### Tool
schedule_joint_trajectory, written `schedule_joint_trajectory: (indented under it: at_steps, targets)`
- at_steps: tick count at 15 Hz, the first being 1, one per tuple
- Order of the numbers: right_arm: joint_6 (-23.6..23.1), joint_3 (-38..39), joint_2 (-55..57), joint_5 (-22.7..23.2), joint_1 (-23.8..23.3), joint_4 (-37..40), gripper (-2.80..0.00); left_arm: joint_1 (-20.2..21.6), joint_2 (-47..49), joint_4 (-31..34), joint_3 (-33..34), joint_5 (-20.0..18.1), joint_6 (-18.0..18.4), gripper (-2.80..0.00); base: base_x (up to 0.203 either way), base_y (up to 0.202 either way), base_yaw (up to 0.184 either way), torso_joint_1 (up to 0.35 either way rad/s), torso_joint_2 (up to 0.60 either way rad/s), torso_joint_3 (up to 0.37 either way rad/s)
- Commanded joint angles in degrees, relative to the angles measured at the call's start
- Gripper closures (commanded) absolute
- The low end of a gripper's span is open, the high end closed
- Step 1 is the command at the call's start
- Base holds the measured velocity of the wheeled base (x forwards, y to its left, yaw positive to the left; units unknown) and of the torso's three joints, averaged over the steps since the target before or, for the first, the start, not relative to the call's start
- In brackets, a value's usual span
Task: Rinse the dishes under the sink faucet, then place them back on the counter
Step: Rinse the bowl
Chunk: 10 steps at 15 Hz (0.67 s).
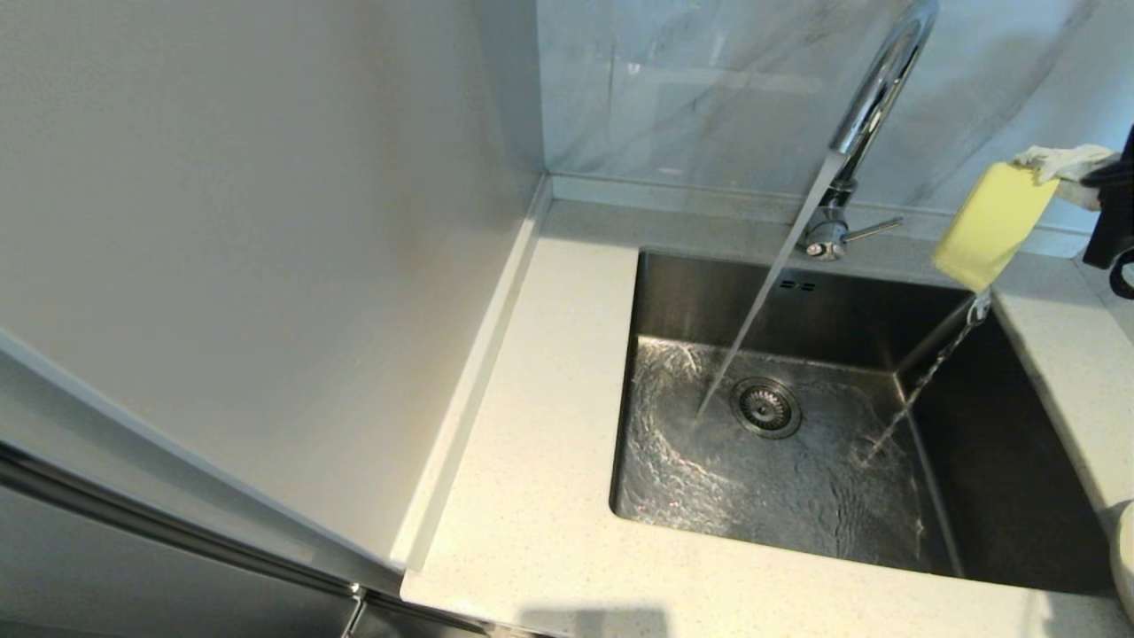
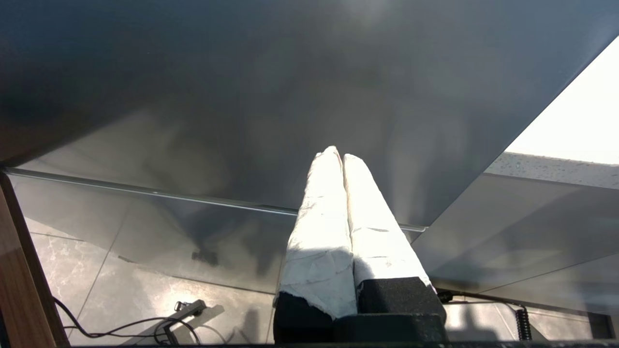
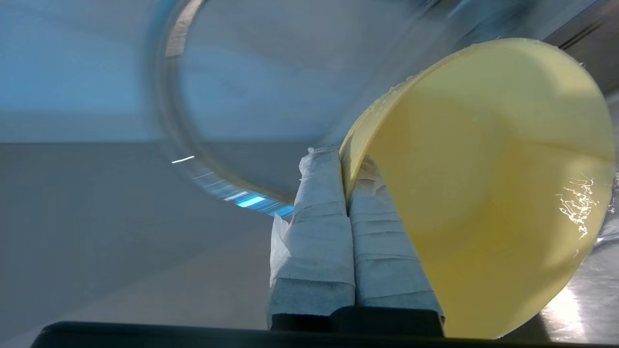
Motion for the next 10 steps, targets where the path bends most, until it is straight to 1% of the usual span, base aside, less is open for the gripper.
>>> schedule_joint_trajectory:
  at_steps: [1, 3, 4, 6, 7, 8, 9, 10]
  targets:
    - [15.2, 2.4, 1.2, 9.3, -2.3, -12.2, 0.00, 0.0, 0.0, 0.0, 0.0, 0.0, 0.0, 0.00, 0.000, 0.000, 0.000, 0.000, 0.00, 0.000]
    - [25.3, 7.3, 4.8, 13.4, -3.0, -28.5, 0.00, 0.0, 0.0, 0.0, 0.0, 0.0, 0.0, 0.00, 0.000, 0.000, 0.000, 0.000, 0.00, 0.000]
    - [30.5, 9.7, 7.0, 14.6, -3.5, -35.1, 0.00, 0.0, 0.0, 0.0, 0.0, 0.0, 0.0, 0.00, 0.000, 0.000, 0.000, 0.000, 0.00, 0.000]
    - [38.0, 12.2, 10.3, 15.9, -4.3, -43.6, 0.00, 0.0, 0.0, 0.0, 0.0, -0.1, 0.0, 0.00, 0.000, 0.000, 0.000, 0.000, 0.00, 0.000]
    - [39.2, 12.7, 11.2, 16.1, -4.4, -46.2, 0.00, 0.0, 0.0, 0.0, 0.0, 0.0, 0.0, 0.00, 0.000, 0.000, 0.000, 0.000, 0.00, 0.000]
    - [38.7, 12.6, 11.2, 17.7, -4.7, -46.9, 0.00, 0.0, 0.0, 0.0, 0.0, 0.0, 0.0, 0.00, 0.000, 0.000, 0.000, 0.000, 0.00, 0.000]
    - [36.6, 12.3, 10.8, 19.6, -6.1, -47.0, 0.00, 0.0, 0.0, 0.0, 0.0, 0.0, 0.0, 0.00, 0.000, 0.000, 0.000, 0.000, 0.00, 0.000]
    - [33.0, 11.7, 9.9, 21.5, -7.3, -46.8, 0.00, 0.0, 0.0, 0.0, 0.0, 0.0, 0.0, 0.00, 0.000, 0.000, 0.000, 0.000, 0.00, 0.000]
